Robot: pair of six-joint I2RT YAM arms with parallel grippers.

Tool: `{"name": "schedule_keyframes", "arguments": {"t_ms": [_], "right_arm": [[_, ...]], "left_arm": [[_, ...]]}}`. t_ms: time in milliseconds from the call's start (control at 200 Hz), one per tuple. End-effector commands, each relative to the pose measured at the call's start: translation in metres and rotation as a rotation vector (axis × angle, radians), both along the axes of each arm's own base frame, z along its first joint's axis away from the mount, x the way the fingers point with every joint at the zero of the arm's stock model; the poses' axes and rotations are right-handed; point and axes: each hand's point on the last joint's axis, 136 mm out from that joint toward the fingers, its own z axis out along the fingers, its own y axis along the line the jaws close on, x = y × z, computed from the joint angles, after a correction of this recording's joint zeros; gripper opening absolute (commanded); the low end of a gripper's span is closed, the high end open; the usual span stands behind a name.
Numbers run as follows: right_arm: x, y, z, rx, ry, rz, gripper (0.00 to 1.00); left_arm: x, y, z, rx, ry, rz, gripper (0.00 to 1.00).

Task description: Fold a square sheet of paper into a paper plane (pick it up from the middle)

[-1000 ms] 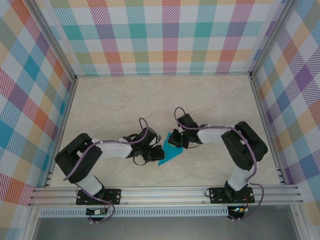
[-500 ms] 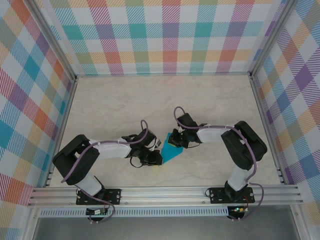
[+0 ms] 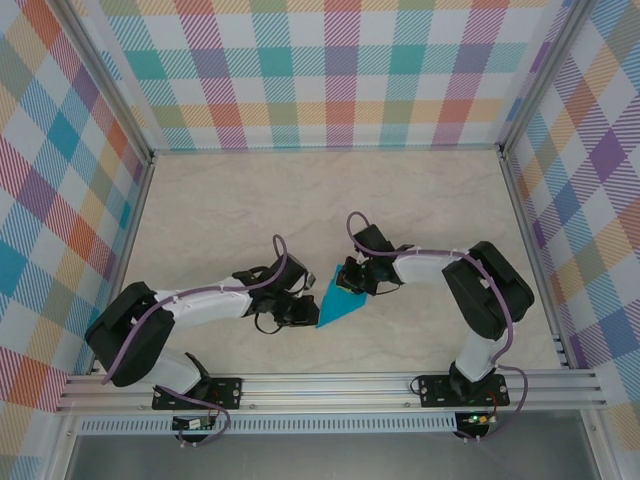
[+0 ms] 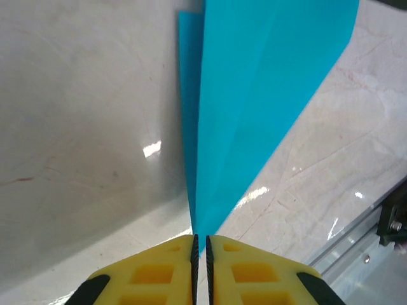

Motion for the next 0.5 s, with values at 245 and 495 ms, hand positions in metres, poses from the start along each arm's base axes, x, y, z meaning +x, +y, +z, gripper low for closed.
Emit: {"name": "schedule_keyframes", "arguments": {"t_ms": [245,495], "right_arm": [[0.015,-0.016,0.065,-0.063,-0.16,0.002,0.19],[-0.012,-0.064,0.042,-0.13,-0.087,-0.124,0.3]], "left_arm": [[0.038,0.005,0.012,0.049,-0.083,0.145,0.23],[0.049,-0.002,0.007,0.06,-0.07,0.145,0.28]]}}
